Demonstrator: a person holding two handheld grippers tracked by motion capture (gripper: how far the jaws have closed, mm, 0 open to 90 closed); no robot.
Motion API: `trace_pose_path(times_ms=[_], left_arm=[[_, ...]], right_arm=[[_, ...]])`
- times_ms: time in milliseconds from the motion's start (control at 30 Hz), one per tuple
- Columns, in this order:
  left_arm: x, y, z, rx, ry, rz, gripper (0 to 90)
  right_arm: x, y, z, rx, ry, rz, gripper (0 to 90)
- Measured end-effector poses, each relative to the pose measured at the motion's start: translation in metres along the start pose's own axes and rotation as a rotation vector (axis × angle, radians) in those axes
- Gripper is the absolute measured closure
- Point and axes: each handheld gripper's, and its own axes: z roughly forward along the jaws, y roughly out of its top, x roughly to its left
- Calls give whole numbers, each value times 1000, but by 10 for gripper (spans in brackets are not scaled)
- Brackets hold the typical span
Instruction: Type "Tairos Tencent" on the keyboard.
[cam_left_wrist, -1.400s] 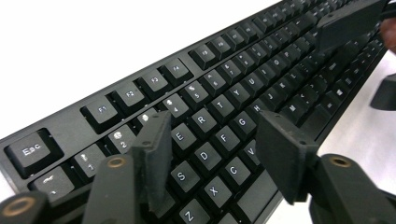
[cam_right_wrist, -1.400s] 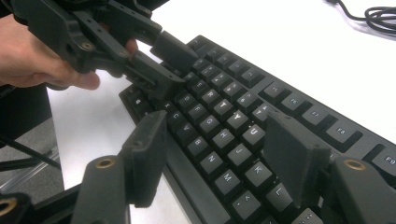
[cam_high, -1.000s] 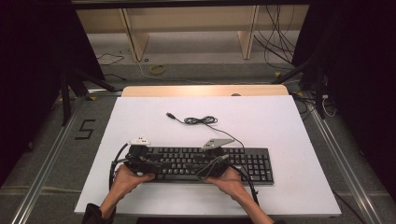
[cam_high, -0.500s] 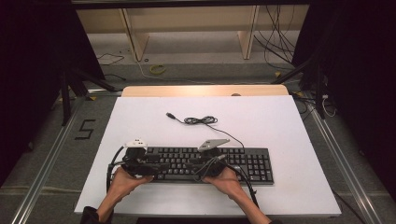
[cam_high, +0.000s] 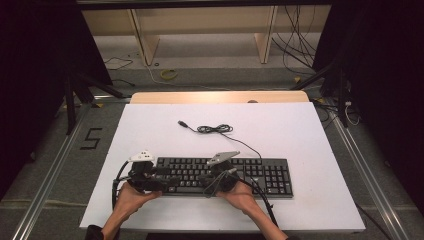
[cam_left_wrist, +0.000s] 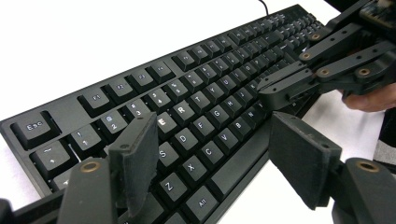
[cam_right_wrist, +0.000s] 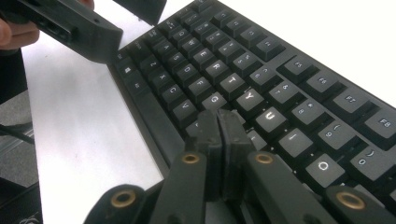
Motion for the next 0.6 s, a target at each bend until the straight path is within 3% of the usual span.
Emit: trace_pose_path(times_ms=[600], left_arm=[[0,-4,-3,-8,-3,5,328]], right_arm=[[1,-4,11,52,-18,-11,900]])
